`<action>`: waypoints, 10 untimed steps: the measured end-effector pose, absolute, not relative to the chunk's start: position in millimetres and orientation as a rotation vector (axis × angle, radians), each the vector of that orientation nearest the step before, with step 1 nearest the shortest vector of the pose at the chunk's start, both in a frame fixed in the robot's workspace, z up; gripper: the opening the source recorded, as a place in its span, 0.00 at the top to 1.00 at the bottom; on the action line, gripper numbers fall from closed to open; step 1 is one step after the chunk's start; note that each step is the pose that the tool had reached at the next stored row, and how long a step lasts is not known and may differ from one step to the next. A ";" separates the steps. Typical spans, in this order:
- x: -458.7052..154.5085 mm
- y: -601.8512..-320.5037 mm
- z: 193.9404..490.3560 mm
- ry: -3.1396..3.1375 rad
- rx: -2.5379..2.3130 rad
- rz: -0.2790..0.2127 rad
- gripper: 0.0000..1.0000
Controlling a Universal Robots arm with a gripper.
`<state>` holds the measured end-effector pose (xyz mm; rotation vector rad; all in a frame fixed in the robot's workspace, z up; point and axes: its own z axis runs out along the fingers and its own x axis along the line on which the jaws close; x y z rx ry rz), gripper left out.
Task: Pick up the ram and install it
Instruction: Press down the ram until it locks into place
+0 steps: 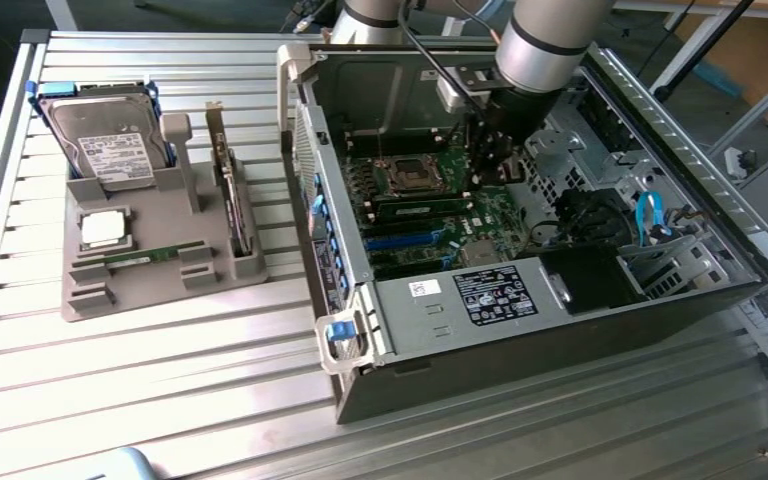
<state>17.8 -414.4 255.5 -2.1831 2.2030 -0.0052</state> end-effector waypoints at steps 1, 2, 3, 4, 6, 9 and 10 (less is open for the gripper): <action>15.9 -414.4 255.5 2.203 -2.183 -0.005 0.90; 13.6 -414.4 255.5 2.203 -2.183 -0.005 0.90; 11.5 -414.4 255.5 2.203 -2.183 -0.005 0.90; 8.8 -414.4 255.5 2.203 -2.183 -0.005 0.90; 4.4 -414.4 255.5 2.203 -2.183 -0.005 0.90; -1.9 -414.3 255.5 2.203 -2.183 -0.005 0.90; -3.8 -414.3 255.5 2.203 -2.183 -0.005 0.90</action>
